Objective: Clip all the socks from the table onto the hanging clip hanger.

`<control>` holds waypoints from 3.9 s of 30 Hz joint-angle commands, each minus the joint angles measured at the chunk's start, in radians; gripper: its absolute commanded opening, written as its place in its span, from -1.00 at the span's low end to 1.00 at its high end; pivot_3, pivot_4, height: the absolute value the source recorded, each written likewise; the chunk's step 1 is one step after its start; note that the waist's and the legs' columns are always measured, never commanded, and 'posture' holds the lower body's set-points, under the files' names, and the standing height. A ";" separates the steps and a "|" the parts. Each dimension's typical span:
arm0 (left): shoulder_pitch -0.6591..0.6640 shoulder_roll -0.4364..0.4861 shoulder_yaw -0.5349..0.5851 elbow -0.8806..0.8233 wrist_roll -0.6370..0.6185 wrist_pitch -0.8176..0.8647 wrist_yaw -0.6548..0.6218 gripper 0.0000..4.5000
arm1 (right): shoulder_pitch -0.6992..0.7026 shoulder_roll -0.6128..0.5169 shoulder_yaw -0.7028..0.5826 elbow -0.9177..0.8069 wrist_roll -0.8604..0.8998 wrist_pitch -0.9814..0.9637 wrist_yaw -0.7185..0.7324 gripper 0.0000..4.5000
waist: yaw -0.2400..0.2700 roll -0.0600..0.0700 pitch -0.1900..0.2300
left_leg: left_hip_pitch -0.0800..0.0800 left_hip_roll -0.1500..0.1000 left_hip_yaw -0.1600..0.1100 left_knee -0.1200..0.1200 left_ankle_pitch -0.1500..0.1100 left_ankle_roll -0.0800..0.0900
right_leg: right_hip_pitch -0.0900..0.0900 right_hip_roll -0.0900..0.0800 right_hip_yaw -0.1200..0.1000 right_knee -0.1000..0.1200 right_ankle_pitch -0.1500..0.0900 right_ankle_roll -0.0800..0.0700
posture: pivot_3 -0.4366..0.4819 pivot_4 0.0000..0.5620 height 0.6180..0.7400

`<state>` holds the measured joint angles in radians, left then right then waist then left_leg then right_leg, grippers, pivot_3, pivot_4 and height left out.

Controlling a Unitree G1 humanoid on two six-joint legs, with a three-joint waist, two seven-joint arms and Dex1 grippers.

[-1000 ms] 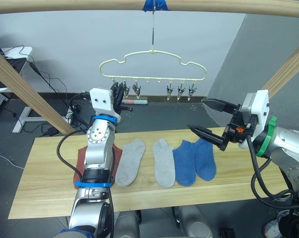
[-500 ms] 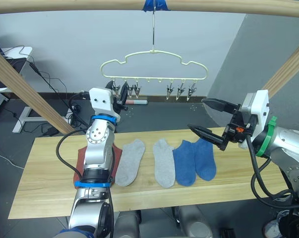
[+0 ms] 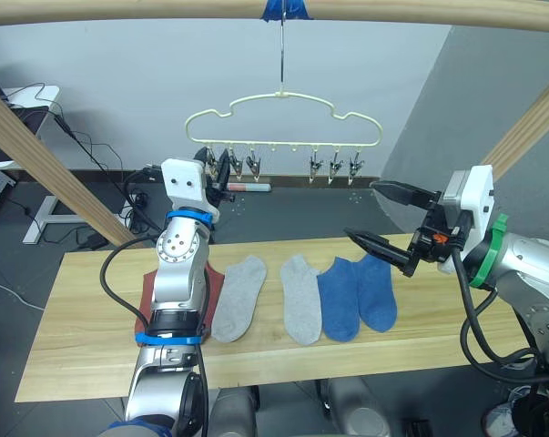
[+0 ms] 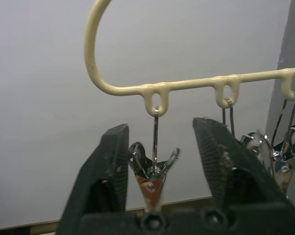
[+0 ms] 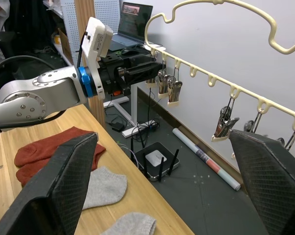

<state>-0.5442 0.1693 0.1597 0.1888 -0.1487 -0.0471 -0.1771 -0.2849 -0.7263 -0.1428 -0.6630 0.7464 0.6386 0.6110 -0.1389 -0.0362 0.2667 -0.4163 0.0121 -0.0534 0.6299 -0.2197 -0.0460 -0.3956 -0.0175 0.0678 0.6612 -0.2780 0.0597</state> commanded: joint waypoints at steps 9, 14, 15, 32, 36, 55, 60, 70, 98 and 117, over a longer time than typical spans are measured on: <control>0.001 0.000 -0.007 -0.058 -0.002 0.002 0.012 -1.00 | 0.000 0.006 -0.013 -0.018 0.007 -0.014 0.005 1.00 | 0.000 0.000 0.000 | 0.000 0.000 0.000 0.000 0.000 0.000 | 0.000 0.000 0.000 0.000 0.000 0.000 | -0.63 -0.01 1.00; 0.007 0.005 -0.007 -0.077 -0.004 0.015 0.013 -1.00 | 0.004 0.005 -0.005 -0.014 -0.007 -0.016 0.004 1.00 | 0.000 0.000 0.000 | 0.000 0.000 0.000 0.000 0.000 0.000 | 0.000 0.000 0.000 0.000 0.000 0.000 | -0.62 -0.01 1.00; 0.008 0.006 -0.007 -0.082 -0.006 0.021 0.011 -1.00 | 0.009 0.002 0.000 -0.012 -0.018 -0.017 0.002 1.00 | 0.000 0.000 0.000 | 0.000 0.000 0.000 0.000 0.000 0.000 | 0.000 0.000 0.000 0.000 0.000 0.000 | -0.61 0.00 1.00; 0.014 0.142 -0.021 -0.315 -0.125 0.398 -0.140 -1.00 | 0.209 0.287 0.241 0.341 -0.537 -0.083 -0.421 1.00 | 0.001 0.000 0.012 | 0.000 0.001 0.001 0.000 0.000 -0.001 | -0.003 0.000 0.002 0.003 0.000 0.000 | -0.49 0.07 1.00; 0.004 0.158 -0.021 -0.340 -0.145 0.446 -0.151 -1.00 | 0.135 0.368 0.237 0.580 -0.615 -0.212 -0.462 1.00 | 0.002 0.001 0.013 | -0.002 0.001 0.002 0.000 0.000 -0.001 | -0.006 -0.001 0.003 0.004 0.000 -0.001 | -0.47 0.07 1.00; 0.002 0.182 -0.006 -0.370 -0.194 0.523 -0.187 -1.00 | 0.020 0.506 0.132 0.950 -0.619 -0.238 -0.448 -0.20 | 0.016 0.001 0.013 | -0.005 0.001 0.001 0.000 0.000 -0.001 | -0.009 -0.002 0.002 0.006 0.003 -0.004 | -0.39 0.02 1.00; -0.010 0.193 0.010 -0.384 -0.249 0.568 -0.218 -1.00 | 0.023 0.501 0.170 0.907 -0.633 -0.282 -0.389 -0.98 | 0.026 0.001 0.013 | -0.004 0.001 0.001 0.000 0.000 -0.001 | -0.009 -0.002 0.002 0.007 0.003 -0.004 | -0.39 0.02 1.00; -0.038 0.189 0.039 -0.392 -0.357 0.648 -0.231 -1.00 | -0.047 0.436 0.369 0.652 -0.737 -0.451 -0.182 -0.99 | 0.025 0.001 0.014 | -0.005 0.001 0.001 0.000 0.000 -0.001 | -0.010 -0.002 0.002 0.008 0.003 -0.004 | -0.43 0.00 1.00; -0.043 0.177 0.068 -0.440 -0.498 0.763 -0.224 -1.00 | -0.369 0.711 0.448 0.934 -0.742 -0.571 -0.094 -0.99 | 0.033 0.001 0.015 | -0.006 0.002 -0.001 0.006 0.001 -0.001 | -0.011 -0.004 0.000 0.015 0.003 -0.004 | -0.38 -0.03 1.00; -0.007 0.177 0.064 -0.464 -0.502 0.773 -0.214 -1.00 | -0.441 0.803 0.381 1.034 -0.711 -0.675 -0.125 -0.99 | 0.039 0.001 0.015 | -0.007 0.002 -0.002 0.007 0.001 -0.001 | -0.012 -0.004 -0.001 0.016 0.003 -0.004 | -0.36 -0.05 1.00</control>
<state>-0.5428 0.3481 0.2342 -0.1993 -0.6185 0.7368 -0.3792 -0.6976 0.0533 0.2548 0.4024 0.0151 0.0081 0.4923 -0.1002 -0.0354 0.2814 -0.4234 0.0138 -0.0555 0.6371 -0.2189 -0.0471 -0.4076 -0.0219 0.0673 0.6777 -0.2746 0.0553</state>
